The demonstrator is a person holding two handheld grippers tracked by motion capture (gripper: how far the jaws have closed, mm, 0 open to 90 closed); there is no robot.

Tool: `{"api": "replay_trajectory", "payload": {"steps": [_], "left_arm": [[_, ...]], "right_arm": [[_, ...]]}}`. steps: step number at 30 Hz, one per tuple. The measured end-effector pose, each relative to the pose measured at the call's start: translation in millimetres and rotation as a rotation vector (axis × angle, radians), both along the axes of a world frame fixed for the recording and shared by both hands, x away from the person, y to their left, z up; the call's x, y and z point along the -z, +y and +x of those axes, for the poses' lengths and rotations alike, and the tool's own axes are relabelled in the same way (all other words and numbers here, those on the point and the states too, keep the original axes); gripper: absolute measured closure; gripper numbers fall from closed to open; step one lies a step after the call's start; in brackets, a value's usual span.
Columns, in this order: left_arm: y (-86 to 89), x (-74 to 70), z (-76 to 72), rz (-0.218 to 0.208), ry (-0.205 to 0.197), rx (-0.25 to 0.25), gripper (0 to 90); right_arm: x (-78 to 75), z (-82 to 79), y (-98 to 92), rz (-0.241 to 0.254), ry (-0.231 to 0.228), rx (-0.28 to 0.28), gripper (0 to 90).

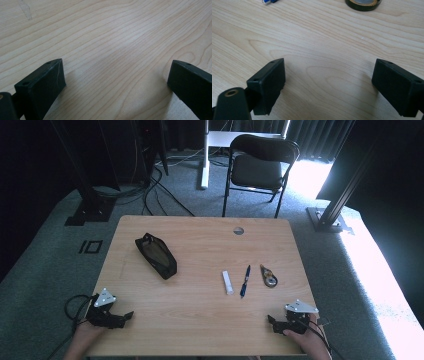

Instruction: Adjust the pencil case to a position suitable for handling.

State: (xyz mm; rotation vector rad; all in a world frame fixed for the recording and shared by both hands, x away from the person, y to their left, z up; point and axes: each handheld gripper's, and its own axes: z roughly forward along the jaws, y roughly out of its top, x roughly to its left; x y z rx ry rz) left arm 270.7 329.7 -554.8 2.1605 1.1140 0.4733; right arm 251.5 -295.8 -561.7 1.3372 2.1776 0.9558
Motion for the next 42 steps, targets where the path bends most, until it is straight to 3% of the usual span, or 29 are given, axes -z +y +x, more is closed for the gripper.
{"api": "replay_trajectory", "payload": {"steps": [22,35,42], "left_arm": [[-0.1,0.0,0.8,-0.001,0.001,0.001,1.6],[-0.1,0.0,0.9,-0.001,0.001,0.001,1.5],[0.0,0.0,1.3,0.0,0.0,0.001,1.6]], "right_arm": [[-2.3,5.7,6.3,-0.021,-0.01,0.02,11.3],[-23.2,17.2,30.6,0.036,-0.063,-0.022,11.4],[-37.0,23.8,53.2,0.078,-0.09,-0.066,11.4]]}}
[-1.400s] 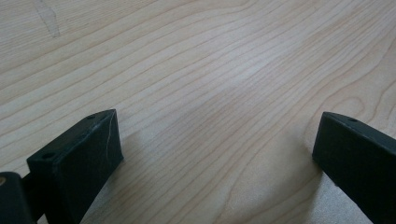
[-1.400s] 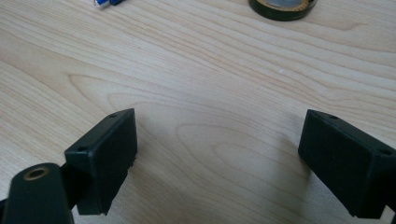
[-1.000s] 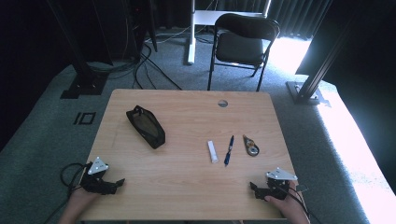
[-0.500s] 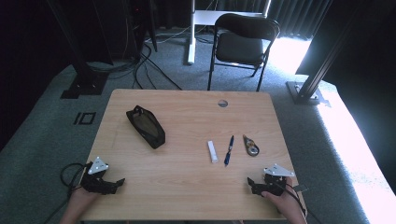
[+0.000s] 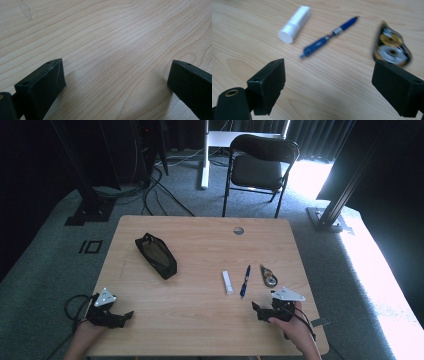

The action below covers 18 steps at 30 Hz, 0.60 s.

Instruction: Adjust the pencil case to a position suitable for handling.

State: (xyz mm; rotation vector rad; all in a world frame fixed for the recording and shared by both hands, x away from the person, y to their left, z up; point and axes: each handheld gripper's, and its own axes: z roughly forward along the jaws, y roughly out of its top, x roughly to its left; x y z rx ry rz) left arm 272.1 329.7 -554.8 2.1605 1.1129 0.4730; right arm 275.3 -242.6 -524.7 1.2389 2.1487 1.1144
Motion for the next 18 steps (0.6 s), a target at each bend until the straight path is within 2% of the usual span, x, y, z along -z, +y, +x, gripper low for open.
{"api": "replay_trajectory", "payload": {"steps": [9,18], "left_arm": [[0.0,0.0,0.0,0.0,0.0,0.0,1.6],[0.0,0.0,0.0,0.0,0.0,0.0,1.6]], "right_arm": [[-16.2,8.4,25.6,0.027,-0.041,-0.04,11.4],[-19.6,18.7,60.7,0.036,-0.064,-0.107,11.4]]}}
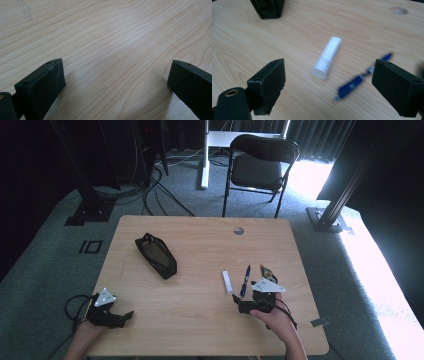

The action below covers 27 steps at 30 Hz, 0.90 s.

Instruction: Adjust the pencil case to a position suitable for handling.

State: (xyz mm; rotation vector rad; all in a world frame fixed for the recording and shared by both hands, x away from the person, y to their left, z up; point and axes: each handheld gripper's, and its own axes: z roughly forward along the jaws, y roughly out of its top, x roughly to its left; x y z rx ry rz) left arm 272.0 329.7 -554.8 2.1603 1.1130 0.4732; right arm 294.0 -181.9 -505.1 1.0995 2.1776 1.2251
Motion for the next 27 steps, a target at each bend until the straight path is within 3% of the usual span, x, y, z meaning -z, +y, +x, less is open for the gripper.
{"api": "replay_trajectory", "payload": {"steps": [10,27], "left_arm": [[0.0,0.0,0.0,0.0,0.0,0.0,1.6],[-0.1,0.0,-0.2,0.0,0.0,-0.001,1.6]], "right_arm": [[5.7,15.0,64.2,0.01,-0.002,-0.116,11.4],[3.5,35.7,142.7,0.021,-0.046,-0.207,11.4]]}}
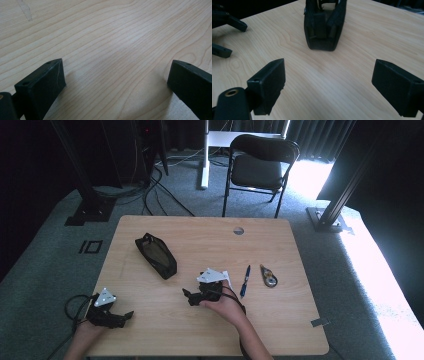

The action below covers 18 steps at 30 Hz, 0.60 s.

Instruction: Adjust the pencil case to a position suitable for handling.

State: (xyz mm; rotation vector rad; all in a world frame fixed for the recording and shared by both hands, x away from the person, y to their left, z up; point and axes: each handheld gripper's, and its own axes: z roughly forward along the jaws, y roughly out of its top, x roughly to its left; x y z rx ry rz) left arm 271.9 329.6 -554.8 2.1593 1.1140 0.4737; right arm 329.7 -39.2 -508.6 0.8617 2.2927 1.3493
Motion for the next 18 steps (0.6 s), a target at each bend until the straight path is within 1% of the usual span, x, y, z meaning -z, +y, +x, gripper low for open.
{"api": "replay_trajectory", "payload": {"steps": [4,6,7,12,15,17,18], "left_arm": [[0.0,-0.1,-0.1,0.001,0.001,0.0,1.6],[0.0,-0.1,-0.1,0.001,0.001,0.0,1.6],[0.0,-0.1,-0.1,0.001,0.001,0.0,1.6],[0.1,-0.1,0.0,0.002,0.0,0.001,1.6],[0.1,-0.1,0.0,0.002,0.0,0.001,1.6],[0.1,-0.1,0.0,0.002,0.0,0.001,1.6],[0.1,-0.1,0.0,0.002,0.0,0.001,1.6]], "right_arm": [[1.6,5.0,13.1,0.001,-0.001,-0.009,11.4],[1.9,7.5,19.7,0.009,-0.005,-0.012,12.1],[1.6,8.4,22.8,0.012,-0.012,-0.013,13.7],[-0.8,12.6,37.8,0.032,-0.048,-0.025,14.6],[-1.4,16.0,45.5,0.026,-0.065,-0.022,16.1],[-1.8,18.3,48.7,0.01,-0.052,-0.024,29.2],[-2.0,20.1,49.8,0.006,-0.03,-0.02,32.3]]}}
